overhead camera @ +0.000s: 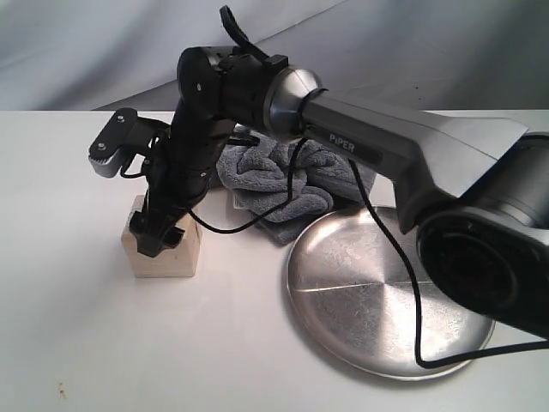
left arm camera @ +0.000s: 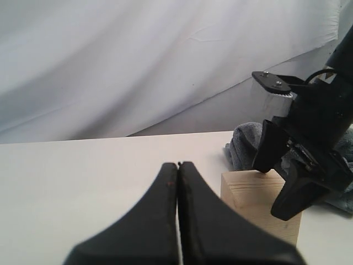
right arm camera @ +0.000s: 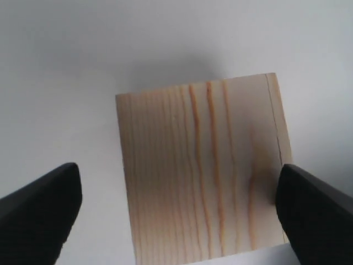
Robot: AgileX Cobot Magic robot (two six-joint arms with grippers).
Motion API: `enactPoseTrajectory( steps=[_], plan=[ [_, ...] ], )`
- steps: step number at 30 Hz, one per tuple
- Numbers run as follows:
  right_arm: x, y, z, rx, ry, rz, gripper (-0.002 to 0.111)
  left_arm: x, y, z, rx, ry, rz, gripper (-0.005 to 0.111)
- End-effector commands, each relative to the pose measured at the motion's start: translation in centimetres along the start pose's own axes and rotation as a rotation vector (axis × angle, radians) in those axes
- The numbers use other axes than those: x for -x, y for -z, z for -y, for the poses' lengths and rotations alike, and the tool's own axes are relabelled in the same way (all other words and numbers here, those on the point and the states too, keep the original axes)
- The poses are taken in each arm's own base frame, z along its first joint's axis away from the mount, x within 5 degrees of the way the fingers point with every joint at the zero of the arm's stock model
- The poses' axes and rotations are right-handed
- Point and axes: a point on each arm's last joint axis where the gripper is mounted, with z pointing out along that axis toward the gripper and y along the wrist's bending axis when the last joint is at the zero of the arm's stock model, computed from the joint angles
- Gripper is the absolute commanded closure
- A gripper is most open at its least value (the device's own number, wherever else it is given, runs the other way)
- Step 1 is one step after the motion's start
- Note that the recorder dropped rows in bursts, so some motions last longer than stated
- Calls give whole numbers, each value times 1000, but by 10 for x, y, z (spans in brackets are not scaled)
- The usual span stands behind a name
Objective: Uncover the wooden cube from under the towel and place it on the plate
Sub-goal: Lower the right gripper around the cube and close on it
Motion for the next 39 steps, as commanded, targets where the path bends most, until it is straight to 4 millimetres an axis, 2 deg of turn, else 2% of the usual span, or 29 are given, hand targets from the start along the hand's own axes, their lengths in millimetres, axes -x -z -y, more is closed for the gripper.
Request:
enactPoseTrajectory(
  steps=[1, 8, 13, 15, 20, 24, 26, 28, 31, 34, 39],
  plan=[
    [-4, -8, 3, 3, 9, -13, 21, -1, 0, 0, -5, 4, 3, 107],
    [-11, -25, 4, 17, 7, -40, 21, -1, 0, 0, -5, 4, 3, 107],
    [-11, -27, 5, 9, 12, -33, 21, -1, 0, 0, -5, 4, 3, 107],
    [-10, -26, 5, 2, 13, -26, 21, -1, 0, 0, -5, 4, 3, 107],
    [0, -3, 4, -18, -56, 21, 21, -1, 0, 0, -5, 4, 3, 107],
    [11, 24, 2, -43, -179, 72, 21, -1, 0, 0, -5, 4, 3, 107],
    [15, 33, -1, -53, -282, 88, 21, -1, 0, 0, -5, 4, 3, 107],
    [18, 41, -2, -93, -464, 101, 21, -1, 0, 0, -5, 4, 3, 107],
    [19, 44, -3, -181, -683, 90, 21, -1, 0, 0, -5, 4, 3, 107],
    [20, 43, -7, -281, -726, 62, 21, -1, 0, 0, -5, 4, 3, 107],
    [19, 38, -13, -283, -779, 25, 21, -1, 0, 0, -5, 4, 3, 107]
  ],
)
